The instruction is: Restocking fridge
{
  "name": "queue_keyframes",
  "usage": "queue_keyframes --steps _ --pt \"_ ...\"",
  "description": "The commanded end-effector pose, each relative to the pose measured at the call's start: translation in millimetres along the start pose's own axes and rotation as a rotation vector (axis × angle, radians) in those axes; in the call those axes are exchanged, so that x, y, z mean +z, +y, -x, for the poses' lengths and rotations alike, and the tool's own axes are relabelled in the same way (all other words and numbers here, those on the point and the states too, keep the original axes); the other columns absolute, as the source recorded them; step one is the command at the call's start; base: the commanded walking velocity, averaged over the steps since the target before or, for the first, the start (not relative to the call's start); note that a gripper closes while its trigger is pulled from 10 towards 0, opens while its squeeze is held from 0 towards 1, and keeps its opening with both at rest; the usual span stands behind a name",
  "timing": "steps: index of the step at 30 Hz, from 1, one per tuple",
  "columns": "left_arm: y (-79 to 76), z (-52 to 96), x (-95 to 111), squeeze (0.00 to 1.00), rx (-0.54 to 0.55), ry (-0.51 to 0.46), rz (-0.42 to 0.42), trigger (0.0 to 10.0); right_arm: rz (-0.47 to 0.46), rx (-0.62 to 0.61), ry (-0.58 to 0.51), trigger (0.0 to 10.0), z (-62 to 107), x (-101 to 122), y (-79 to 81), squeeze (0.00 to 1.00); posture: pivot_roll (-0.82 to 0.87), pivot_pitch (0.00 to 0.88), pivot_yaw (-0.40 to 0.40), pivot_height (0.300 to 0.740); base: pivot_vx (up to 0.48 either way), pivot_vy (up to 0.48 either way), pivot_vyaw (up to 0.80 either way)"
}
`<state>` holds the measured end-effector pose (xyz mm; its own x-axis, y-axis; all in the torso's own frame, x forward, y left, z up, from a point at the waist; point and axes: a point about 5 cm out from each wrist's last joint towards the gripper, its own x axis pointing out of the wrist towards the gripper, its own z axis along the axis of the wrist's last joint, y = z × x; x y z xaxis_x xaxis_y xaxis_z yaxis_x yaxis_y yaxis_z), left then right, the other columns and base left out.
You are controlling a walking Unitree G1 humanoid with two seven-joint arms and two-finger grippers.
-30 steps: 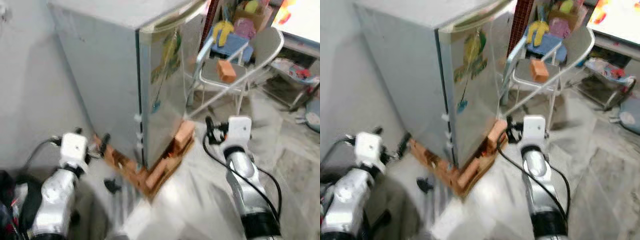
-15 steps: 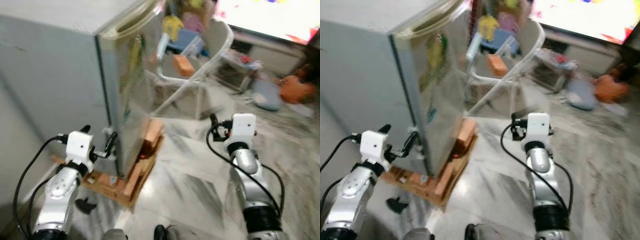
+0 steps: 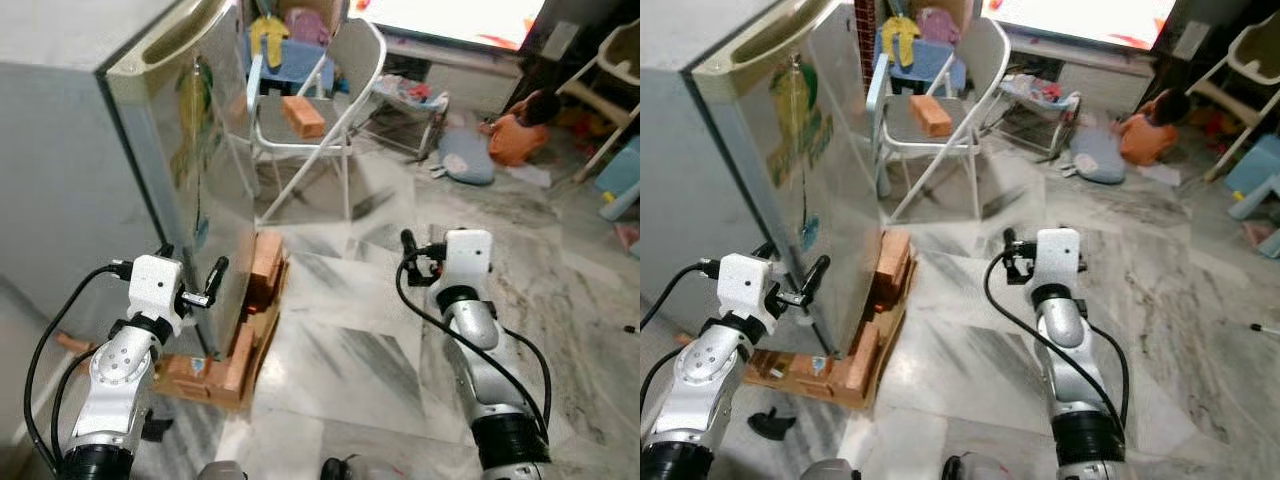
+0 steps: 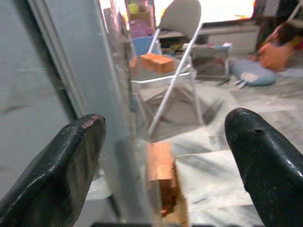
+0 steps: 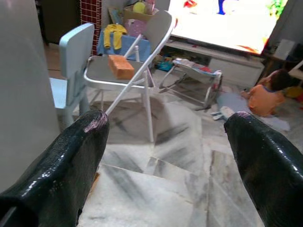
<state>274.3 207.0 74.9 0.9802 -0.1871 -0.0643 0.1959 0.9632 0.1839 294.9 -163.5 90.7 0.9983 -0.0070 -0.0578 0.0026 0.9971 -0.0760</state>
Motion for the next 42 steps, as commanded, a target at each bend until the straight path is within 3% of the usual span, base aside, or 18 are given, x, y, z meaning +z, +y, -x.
queue_keyframes --steps 1,7,11,15,18,22,27,30,33,34,38,39,40,42 --pt "9.5 -5.8 2.5 0.0 0.06 0.003 0.001 10.0 0.008 -0.028 -0.011 10.0 1.3 4.4 -9.0 0.0 0.12 0.024 -0.049 0.74 0.0 0.0 0.0" --pt "14.2 -14.4 6.5 0.0 0.057 -0.01 0.015 10.0 0.008 -0.037 -0.002 10.0 5.7 2.5 -12.8 0.0 0.11 0.037 -0.047 0.74 0.0 0.0 0.0" --pt "16.5 -36.0 14.9 0.0 0.057 -0.012 0.011 10.0 -0.035 0.016 0.014 10.0 11.2 4.7 -10.3 0.0 0.1 0.058 -0.045 0.74 0.0 0.0 0.0" --pt "20.3 -46.0 20.5 0.0 0.072 -0.016 0.014 10.0 -0.066 0.048 0.038 10.0 18.3 5.0 -8.8 0.0 0.09 0.068 -0.04 0.74 0.0 0.0 0.0" --pt "21.1 -54.7 25.8 0.0 0.069 -0.021 0.013 10.0 -0.126 0.202 0.081 10.0 36.1 5.1 4.3 0.0 0.07 0.079 -0.037 0.74 0.0 0.0 0.0" --pt "17.1 -63.4 29.5 0.0 0.055 -0.021 0.017 10.0 -0.134 0.35 0.106 10.0 57.6 7.4 15.2 0.0 0.04 0.086 -0.04 0.74 0.0 0.0 0.0" --pt "11.6 -70.4 34.0 0.0 0.046 -0.032 0.026 10.0 -0.153 0.39 0.125 10.0 61.8 7.9 14.8 0.0 0.03 0.083 -0.048 0.74 0.0 0.0 0.0" --pt "-4.4 -78.5 35.1 0.0 -0.023 -0.02 0.019 10.0 -0.252 0.557 0.173 10.0 69.1 12.0 25.1 0.0 0.03 0.077 -0.059 0.74 0.0 0.0 0.0" --pt "-13.7 -81.4 37.0 0.0 -0.07 -0.025 0.021 10.0 -0.274 0.615 0.185 10.0 73.4 14.4 27.5 0.0 0.04 0.071 -0.068 0.74 0.0 0.0 0.0" --pt "-39.8 -85.1 44.0 0.0 -0.216 -0.052 0.1 10.0 -0.274 0.638 0.188 10.0 77.6 16.1 26.4 0.0 0.04 0.069 -0.072 0.74 0.0 0.0 0.0" --pt "-115.0 -73.4 63.6 0.0 -0.604 -0.134 0.174 10.0 -0.239 0.602 0.214 10.0 85.2 11.4 17.4 0.0 0.05 0.066 -0.081 0.74 0.0 0.0 0.0" --pt "-115.0 -73.4 63.6 0.0 -0.604 -0.134 0.174 10.0 -0.239 0.602 0.214 10.0 85.2 11.4 17.4 0.0 0.05 0.066 -0.081 0.74 0.0 0.0 0.0" --pt "-135.7 -64.2 64.0 0.0 -0.696 -0.149 0.124 10.0 -0.239 0.601 0.22 10.0 88.3 9.5 15.8 0.0 0.05 0.065 -0.081 0.74 0.0 0.0 0.0" --pt "-141.4 -61.4 61.8 0.0 -0.713 -0.15 0.099 10.0 -0.237 0.601 0.22 10.0 89.2 8.9 15.7 0.0 0.04 0.063 -0.078 0.74 0.0 0.0 0.0"
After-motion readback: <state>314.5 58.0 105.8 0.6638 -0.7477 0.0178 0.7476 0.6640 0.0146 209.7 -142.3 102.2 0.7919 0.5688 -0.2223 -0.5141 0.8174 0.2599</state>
